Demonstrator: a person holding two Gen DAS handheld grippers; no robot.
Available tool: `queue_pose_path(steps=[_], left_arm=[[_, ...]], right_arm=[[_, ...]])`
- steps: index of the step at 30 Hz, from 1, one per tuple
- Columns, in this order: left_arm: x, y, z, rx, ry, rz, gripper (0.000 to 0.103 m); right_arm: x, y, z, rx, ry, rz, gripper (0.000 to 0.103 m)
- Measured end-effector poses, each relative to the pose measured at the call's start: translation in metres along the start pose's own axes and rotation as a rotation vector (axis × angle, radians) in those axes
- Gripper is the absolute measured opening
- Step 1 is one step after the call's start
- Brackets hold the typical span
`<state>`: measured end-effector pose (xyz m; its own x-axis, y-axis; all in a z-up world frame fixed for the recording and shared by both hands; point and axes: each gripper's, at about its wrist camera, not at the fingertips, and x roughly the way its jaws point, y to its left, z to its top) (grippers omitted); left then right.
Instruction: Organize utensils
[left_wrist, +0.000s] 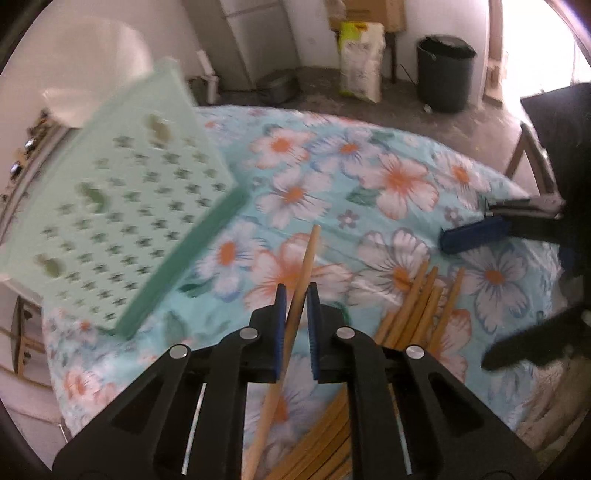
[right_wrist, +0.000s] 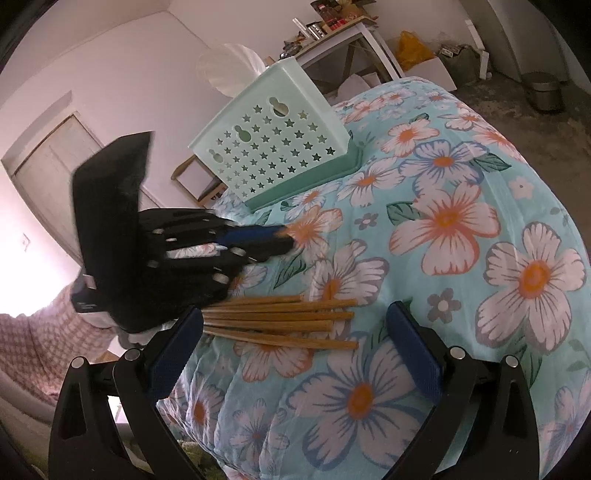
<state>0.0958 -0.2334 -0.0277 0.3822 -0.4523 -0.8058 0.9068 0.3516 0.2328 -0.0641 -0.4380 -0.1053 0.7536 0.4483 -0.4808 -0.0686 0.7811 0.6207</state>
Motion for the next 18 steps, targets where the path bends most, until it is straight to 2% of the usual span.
queue_pose_path(steps=[5, 11, 14, 18], left_arm=[[-0.053, 0.027, -0.007, -0.084, -0.095, 0.101, 0.008], [-0.128, 0.072, -0.032, -0.294, -0.230, 0.233, 0.005], [-0.166, 0.096, -0.051, -0.434, -0.315, 0.278, 0.005], [-0.216, 0.120, -0.081, -0.593, -0.441, 0.317, 0.005]], right_arm=[[-0.004, -0.012, 0.012, 0.135, 0.028, 0.058, 0.096], [-0.025, -0.013, 0.011, 0.271, 0.028, 0.130, 0.076], [-0.028, -0.015, 0.001, 0.357, 0.064, 0.120, 0.063], [-0.018, -0.023, -0.009, 0.473, 0.116, 0.091, 0.055]])
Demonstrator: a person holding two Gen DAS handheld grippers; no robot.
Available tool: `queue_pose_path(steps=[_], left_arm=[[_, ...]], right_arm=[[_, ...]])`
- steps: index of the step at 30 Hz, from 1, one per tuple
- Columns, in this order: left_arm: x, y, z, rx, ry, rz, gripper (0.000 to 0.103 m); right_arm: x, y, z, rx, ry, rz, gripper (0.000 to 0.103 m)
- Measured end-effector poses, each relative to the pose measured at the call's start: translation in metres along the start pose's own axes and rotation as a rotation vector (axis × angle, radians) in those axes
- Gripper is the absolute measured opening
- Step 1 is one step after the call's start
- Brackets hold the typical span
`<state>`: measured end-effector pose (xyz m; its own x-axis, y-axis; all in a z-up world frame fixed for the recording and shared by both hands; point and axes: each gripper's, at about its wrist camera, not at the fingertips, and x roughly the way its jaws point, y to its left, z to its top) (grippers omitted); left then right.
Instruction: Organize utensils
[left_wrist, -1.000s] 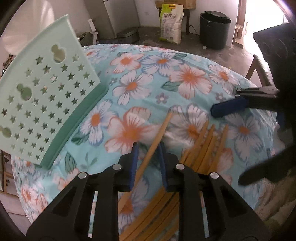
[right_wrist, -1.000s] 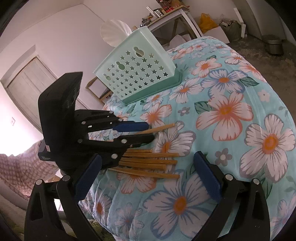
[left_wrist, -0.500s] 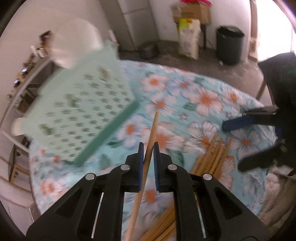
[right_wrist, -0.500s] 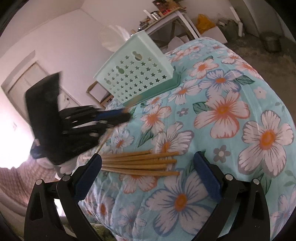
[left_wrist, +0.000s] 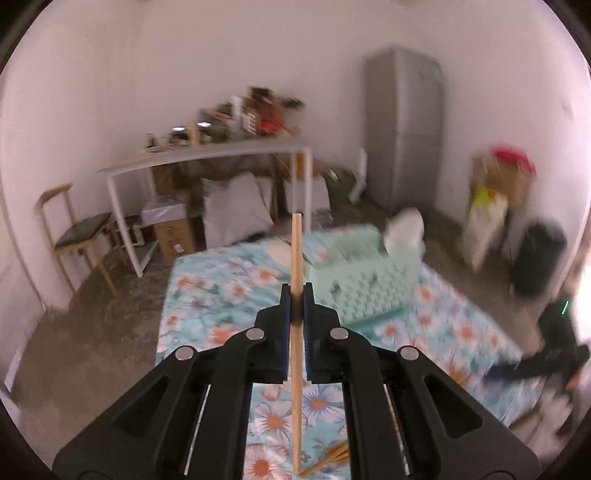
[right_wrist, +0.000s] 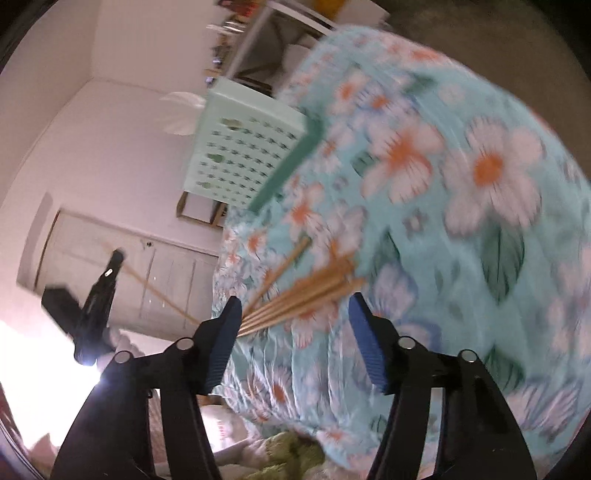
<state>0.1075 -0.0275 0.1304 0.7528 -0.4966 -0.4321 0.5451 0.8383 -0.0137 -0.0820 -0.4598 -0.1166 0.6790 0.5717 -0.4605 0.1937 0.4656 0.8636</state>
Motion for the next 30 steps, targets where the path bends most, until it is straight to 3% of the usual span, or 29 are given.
queue_pose_path(steps=[2, 7, 10, 14, 20, 25, 30], left_arm=[[-0.014, 0.017, 0.000, -0.086, -0.026, -0.016, 0.005], [-0.028, 0.035, -0.015, -0.215, -0.054, -0.048, 0.005], [-0.031, 0.039, -0.023, -0.273, -0.069, -0.073, 0.005], [-0.032, 0.044, -0.030, -0.314, -0.074, -0.099, 0.005], [-0.033, 0.043, -0.037, -0.323, -0.062, -0.118, 0.005], [-0.038, 0.042, -0.034, -0.312, -0.078, -0.119, 0.005], [-0.038, 0.039, -0.020, -0.302, -0.121, -0.124, 0.005]], right_arm=[[0.012, -0.002, 0.002, 0.035, 0.012, -0.051, 0.051], [0.029, -0.002, 0.012, 0.095, -0.031, -0.077, 0.044], [0.037, -0.003, 0.016, 0.132, -0.052, -0.098, 0.031], [0.037, -0.011, 0.015, 0.177, -0.084, -0.105, 0.015], [0.028, -0.011, 0.010, 0.179, -0.109, -0.073, 0.013], [0.006, 0.016, 0.003, 0.066, -0.147, -0.043, 0.012], [-0.025, 0.083, 0.010, -0.199, -0.270, -0.011, 0.007]])
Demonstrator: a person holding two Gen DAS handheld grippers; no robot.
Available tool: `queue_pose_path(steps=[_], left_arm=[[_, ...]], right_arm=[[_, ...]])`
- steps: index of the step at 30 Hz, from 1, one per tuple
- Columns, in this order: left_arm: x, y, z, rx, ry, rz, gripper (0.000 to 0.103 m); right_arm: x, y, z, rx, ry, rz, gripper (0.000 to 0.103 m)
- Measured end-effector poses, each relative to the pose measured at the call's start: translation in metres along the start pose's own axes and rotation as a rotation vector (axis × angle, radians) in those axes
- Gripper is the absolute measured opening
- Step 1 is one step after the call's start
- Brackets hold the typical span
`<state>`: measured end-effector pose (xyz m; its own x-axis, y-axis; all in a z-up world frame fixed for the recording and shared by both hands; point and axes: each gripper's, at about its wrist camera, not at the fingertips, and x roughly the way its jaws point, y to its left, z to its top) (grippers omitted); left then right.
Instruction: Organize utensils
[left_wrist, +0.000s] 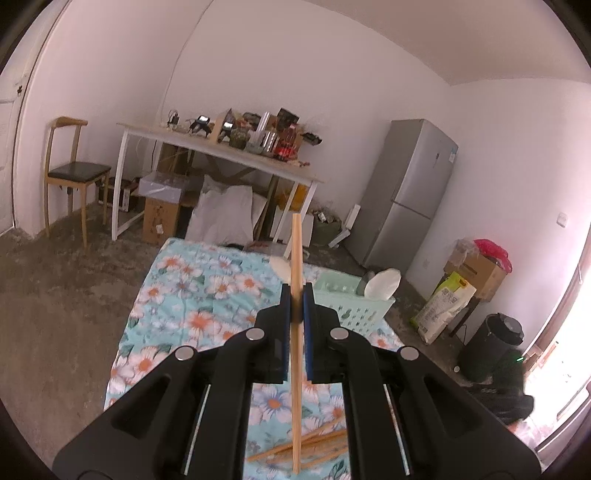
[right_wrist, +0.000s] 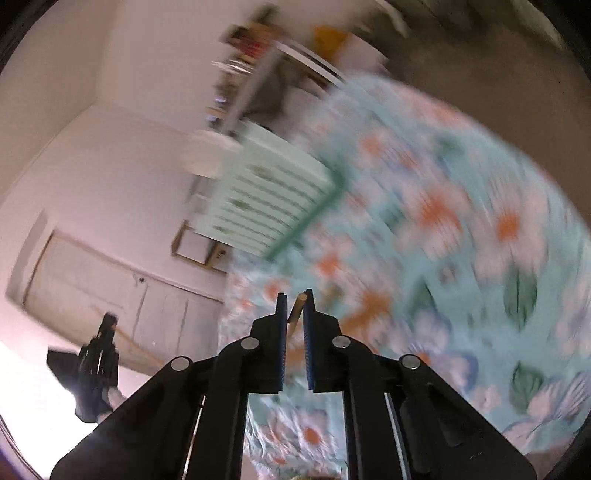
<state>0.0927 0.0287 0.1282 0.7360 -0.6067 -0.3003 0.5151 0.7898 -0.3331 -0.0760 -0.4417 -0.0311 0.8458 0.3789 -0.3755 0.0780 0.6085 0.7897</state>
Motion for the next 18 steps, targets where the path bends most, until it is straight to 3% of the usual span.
queue_pose_path(steps=[7, 18], left_arm=[[0.017, -0.019, 0.031, 0.007, -0.096, -0.024, 0.005], [0.083, -0.061, 0.092, 0.003, -0.306, -0.026, 0.005]], right_arm=[[-0.024, 0.073, 0.028, -0.303, -0.136, 0.044, 0.005], [-0.062, 0.088, 0.075, -0.410, -0.291, 0.157, 0.005]])
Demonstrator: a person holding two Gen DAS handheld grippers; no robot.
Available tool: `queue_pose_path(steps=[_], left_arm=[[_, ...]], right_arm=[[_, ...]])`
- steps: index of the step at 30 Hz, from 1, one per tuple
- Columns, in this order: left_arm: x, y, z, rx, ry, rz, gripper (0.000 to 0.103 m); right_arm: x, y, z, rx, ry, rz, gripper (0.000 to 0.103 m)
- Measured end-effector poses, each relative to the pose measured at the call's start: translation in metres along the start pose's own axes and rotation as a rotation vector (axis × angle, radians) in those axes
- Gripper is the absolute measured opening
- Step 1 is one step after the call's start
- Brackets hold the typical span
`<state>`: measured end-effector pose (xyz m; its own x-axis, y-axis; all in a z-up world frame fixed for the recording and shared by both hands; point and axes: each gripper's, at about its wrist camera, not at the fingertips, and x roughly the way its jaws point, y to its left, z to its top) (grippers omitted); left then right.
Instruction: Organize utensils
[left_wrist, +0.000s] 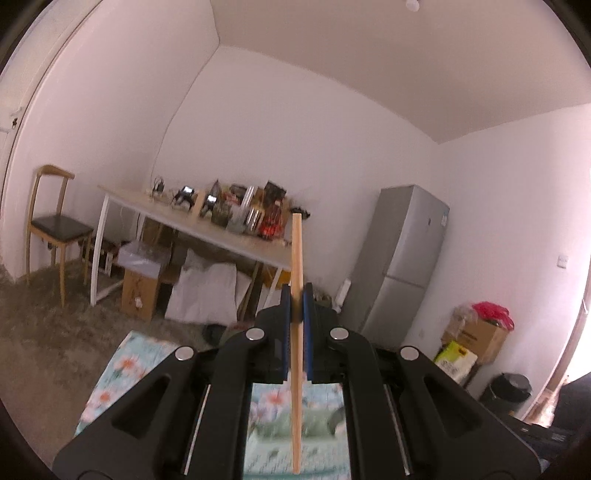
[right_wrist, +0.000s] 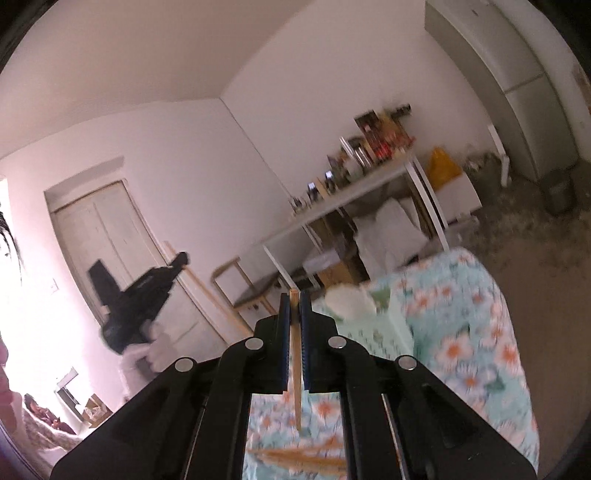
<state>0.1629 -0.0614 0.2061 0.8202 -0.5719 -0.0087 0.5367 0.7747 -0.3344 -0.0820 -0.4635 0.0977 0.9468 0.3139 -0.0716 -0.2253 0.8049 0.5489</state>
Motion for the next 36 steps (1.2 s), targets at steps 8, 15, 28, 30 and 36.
queue_pose_path(steps=[8, 15, 28, 30, 36], left_arm=[[0.092, -0.022, -0.021, 0.015, 0.010, 0.008, 0.005], [0.138, -0.015, -0.071, 0.015, 0.129, 0.048, 0.006], [0.071, 0.007, -0.072, 0.029, 0.148, 0.067, 0.078], [0.051, 0.012, -0.070, 0.035, 0.131, 0.082, 0.082], [-0.008, 0.026, -0.085, 0.084, 0.142, 0.153, 0.088]], right_arm=[[0.003, -0.026, 0.009, 0.019, -0.002, 0.004, 0.005], [0.009, -0.042, 0.008, 0.034, 0.029, -0.033, 0.005], [0.017, 0.004, 0.046, -0.093, -0.041, -0.024, 0.005], [0.020, 0.017, 0.056, -0.131, -0.066, -0.016, 0.005], [0.053, 0.049, 0.085, -0.226, -0.103, -0.003, 0.005]])
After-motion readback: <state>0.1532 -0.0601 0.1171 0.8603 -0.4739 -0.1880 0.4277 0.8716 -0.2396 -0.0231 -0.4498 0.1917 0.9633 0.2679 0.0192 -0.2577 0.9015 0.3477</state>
